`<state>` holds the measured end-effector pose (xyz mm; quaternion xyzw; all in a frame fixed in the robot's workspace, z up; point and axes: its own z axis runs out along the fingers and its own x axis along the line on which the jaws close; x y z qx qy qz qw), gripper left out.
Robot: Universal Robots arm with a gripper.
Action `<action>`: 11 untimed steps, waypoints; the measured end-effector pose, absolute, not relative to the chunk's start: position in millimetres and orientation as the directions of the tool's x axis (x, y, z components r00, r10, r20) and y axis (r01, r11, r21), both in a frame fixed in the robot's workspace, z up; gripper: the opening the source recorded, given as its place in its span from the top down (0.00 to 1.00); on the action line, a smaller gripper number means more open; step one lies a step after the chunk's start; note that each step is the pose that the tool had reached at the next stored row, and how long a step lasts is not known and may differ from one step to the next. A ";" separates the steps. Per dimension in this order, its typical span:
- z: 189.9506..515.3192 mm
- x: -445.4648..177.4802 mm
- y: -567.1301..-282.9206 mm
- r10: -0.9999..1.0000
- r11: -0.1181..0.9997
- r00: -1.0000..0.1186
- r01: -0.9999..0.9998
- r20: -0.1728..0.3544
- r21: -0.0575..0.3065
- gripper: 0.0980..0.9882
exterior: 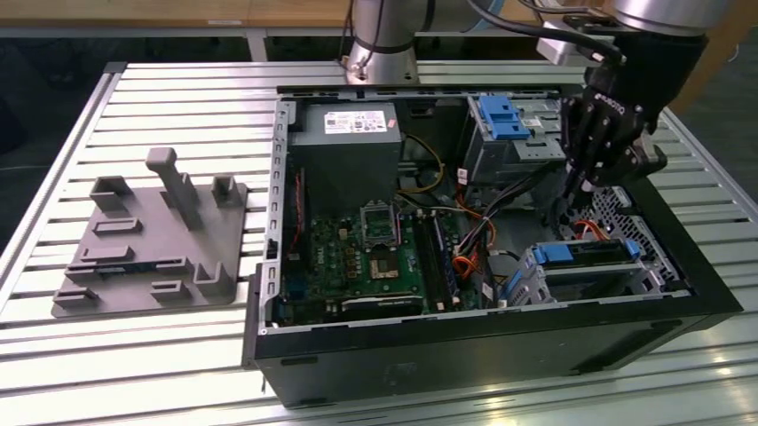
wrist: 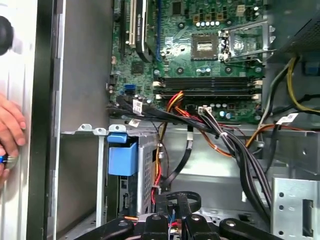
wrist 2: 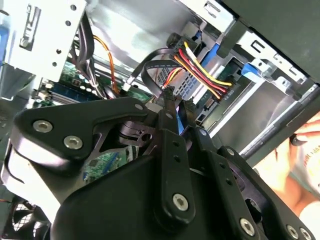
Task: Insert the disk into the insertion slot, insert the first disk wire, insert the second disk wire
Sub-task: 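Insert the second disk wire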
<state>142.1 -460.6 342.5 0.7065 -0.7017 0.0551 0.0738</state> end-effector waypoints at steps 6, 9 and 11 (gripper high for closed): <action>342.6 142.1 -474.8 -0.984 -0.004 0.009 -1.000 0.176 0.027 0.89; 342.5 142.2 -481.7 -0.986 -0.005 0.009 -1.000 0.169 0.027 0.89; 342.5 142.6 -485.3 -0.987 -0.005 0.009 -1.000 0.160 0.027 0.89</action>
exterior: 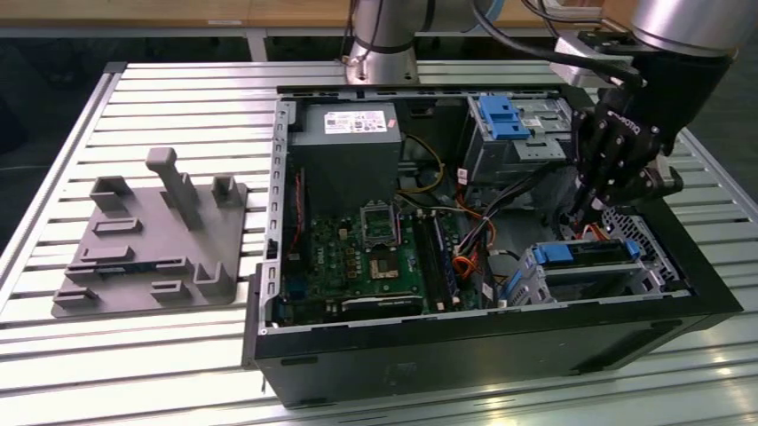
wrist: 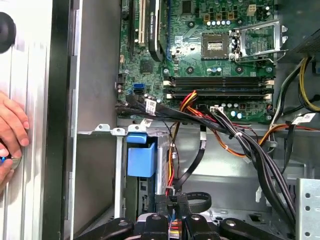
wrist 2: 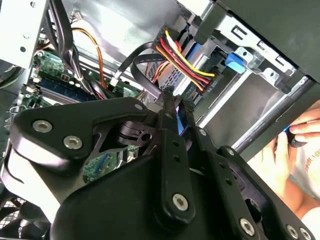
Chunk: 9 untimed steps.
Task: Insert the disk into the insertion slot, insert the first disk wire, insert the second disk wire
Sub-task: 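Insert the second disk wire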
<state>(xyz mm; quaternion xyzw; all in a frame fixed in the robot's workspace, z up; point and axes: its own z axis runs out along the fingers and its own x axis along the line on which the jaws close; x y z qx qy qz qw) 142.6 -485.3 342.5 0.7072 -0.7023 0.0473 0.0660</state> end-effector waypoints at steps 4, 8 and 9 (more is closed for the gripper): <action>342.5 143.6 -490.8 -0.992 -0.006 0.009 -1.000 0.123 0.027 0.89; 342.5 144.6 -496.3 -0.996 -0.007 0.009 -1.000 0.084 0.026 0.89; 342.5 144.8 -497.7 -0.997 -0.007 0.009 -1.000 0.075 0.026 0.89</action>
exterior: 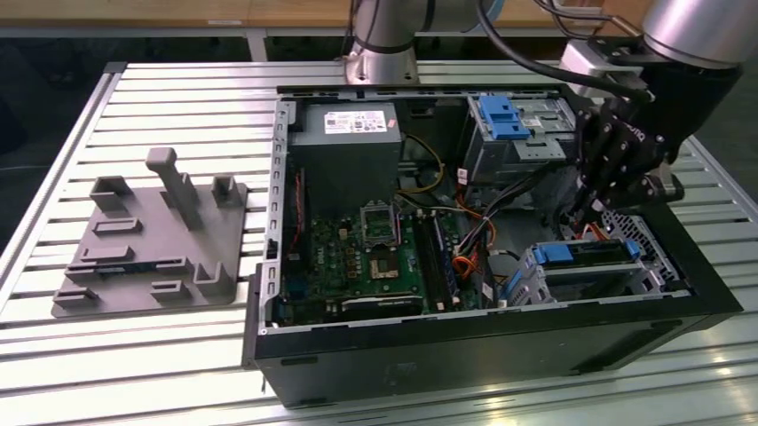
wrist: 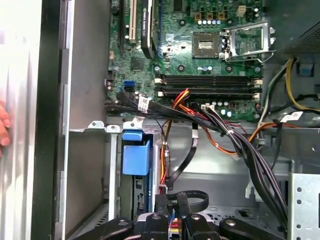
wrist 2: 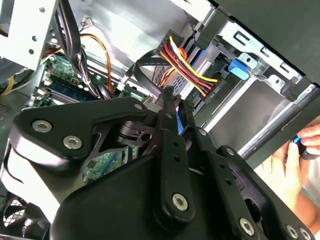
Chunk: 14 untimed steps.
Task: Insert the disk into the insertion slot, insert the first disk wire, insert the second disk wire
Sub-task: 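Insert the second disk wire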
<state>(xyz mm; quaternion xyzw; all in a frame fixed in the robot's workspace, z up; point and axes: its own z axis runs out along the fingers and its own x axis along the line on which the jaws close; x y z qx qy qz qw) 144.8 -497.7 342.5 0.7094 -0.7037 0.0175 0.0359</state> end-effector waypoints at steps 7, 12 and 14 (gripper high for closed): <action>342.6 145.4 -508.8 -1.000 -0.009 0.009 -1.000 0.025 0.026 0.89; 342.5 145.8 -518.3 -1.000 -0.008 0.009 -1.000 0.022 0.026 0.89; 342.5 146.0 -521.1 -1.000 -0.008 0.009 -1.000 0.021 0.026 0.89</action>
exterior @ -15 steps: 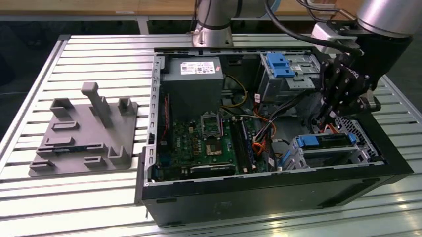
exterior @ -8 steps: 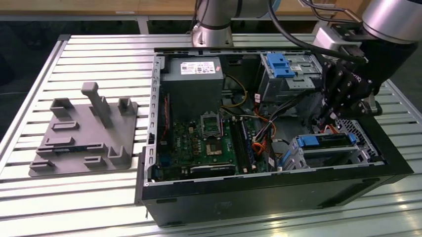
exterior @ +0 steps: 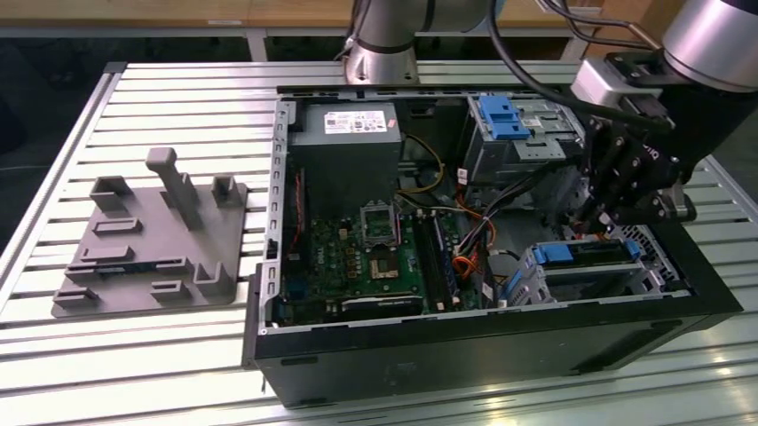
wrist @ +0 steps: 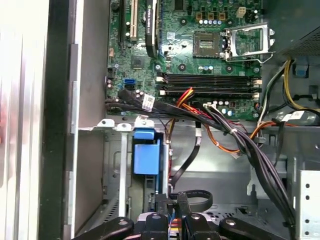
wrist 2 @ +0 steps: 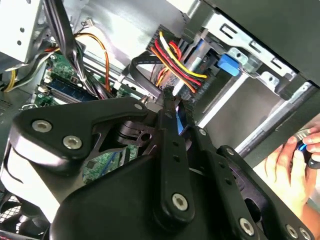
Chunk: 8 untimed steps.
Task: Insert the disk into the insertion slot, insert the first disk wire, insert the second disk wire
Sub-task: 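Insert the second disk wire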
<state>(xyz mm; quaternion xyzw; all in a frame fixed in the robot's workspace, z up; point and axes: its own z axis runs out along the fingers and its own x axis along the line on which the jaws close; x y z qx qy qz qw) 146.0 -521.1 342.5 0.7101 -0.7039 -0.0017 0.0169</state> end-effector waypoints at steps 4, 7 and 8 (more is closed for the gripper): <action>342.5 146.3 -526.2 -1.000 -0.009 0.009 -1.000 0.019 0.026 0.89; 342.5 146.4 -526.3 -1.000 -0.009 0.009 -1.000 0.019 0.026 0.89; 342.4 146.4 -526.4 -1.000 -0.009 0.009 -1.000 0.019 0.026 0.89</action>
